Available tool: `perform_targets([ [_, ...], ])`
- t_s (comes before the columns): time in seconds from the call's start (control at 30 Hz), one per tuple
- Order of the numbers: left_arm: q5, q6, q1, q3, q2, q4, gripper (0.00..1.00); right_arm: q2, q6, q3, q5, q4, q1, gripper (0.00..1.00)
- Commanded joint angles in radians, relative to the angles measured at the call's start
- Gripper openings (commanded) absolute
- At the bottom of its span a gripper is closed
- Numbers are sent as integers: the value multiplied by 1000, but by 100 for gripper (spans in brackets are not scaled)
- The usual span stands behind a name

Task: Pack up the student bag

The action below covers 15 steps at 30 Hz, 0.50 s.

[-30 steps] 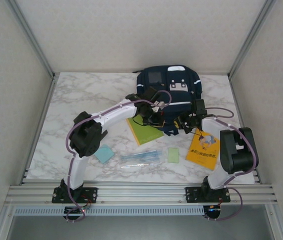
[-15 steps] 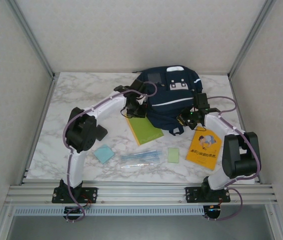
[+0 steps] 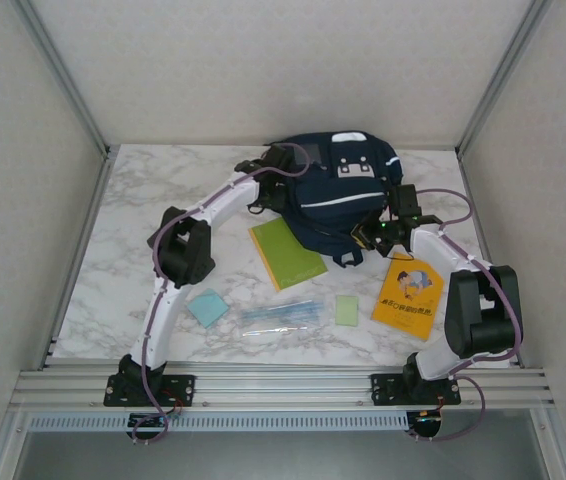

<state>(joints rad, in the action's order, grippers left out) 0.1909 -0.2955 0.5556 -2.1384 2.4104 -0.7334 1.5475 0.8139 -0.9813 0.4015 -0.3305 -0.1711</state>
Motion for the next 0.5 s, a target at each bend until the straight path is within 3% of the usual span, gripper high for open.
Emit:
perform_targets([
  [0.0,145,-69,-77,9,-8,163,0,-19,-32,1,55,103,1,0],
  [0.17,18,-116,-84,48,-42,180,2,22,-53,-33,40,118,-4,0],
  [0.3,-47,-185,-85,217,-175,164,62,73,-109,-106,-81,39,-1,0],
  [0.37,-76,-222,-83,352,-266,187,71,102,-140,-150,-129,-7,4,0],
  [0.47,-104,-269,-82,547,-415,215,74,123,-168,-190,-136,-52,10,4],
])
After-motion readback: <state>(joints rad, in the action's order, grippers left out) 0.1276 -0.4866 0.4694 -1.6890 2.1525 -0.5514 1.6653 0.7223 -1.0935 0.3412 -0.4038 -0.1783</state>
